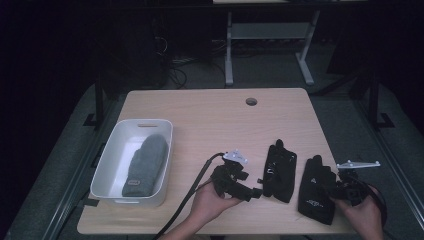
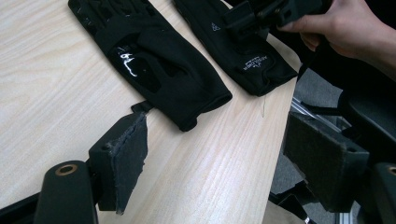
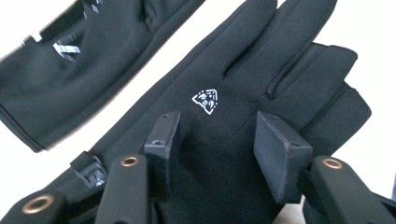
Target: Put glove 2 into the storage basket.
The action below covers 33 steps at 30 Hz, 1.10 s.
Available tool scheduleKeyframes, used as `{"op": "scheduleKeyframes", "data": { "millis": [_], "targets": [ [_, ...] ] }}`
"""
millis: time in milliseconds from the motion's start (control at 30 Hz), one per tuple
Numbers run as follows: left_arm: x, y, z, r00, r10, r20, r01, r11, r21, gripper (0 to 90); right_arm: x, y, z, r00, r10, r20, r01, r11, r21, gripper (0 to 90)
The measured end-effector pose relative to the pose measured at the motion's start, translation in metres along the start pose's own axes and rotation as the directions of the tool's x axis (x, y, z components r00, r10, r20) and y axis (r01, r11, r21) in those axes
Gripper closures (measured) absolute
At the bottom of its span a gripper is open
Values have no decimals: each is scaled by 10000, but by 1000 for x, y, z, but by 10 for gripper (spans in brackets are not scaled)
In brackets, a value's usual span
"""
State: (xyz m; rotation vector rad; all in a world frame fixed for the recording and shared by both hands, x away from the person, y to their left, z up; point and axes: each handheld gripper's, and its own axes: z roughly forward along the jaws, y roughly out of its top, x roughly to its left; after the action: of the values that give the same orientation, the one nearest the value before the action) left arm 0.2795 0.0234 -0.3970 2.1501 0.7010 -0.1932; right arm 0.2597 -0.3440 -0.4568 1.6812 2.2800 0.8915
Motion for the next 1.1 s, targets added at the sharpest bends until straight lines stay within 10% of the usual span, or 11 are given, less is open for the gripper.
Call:
{"op": "scheduleKeyframes", "data": {
  "millis": [267, 533, 767, 1100],
  "targets": [
    [-1, -3, 1, 10000, -67, 39, 67, 10000, -12, 221, 11, 1, 3, 9954, -741, 615, 737, 9972, 87, 647],
    [0, -5, -1, 10000, -61, -14, 61, 10000, 17, 221, 15, 3, 4, 9970, -515, 584, 503, 9985, 222, 762],
    [4, -5, -5, 9999, -102, -100, 101, 9999, -60, 221, 12, 10, -5, 9999, 134, 56, -133, 9998, -164, 769],
    [5, -8, -7, 9998, -176, -130, 174, 9998, -136, 221, 32, 42, -19, 9993, -226, -288, 202, 9966, -804, 768]
  ]
}}
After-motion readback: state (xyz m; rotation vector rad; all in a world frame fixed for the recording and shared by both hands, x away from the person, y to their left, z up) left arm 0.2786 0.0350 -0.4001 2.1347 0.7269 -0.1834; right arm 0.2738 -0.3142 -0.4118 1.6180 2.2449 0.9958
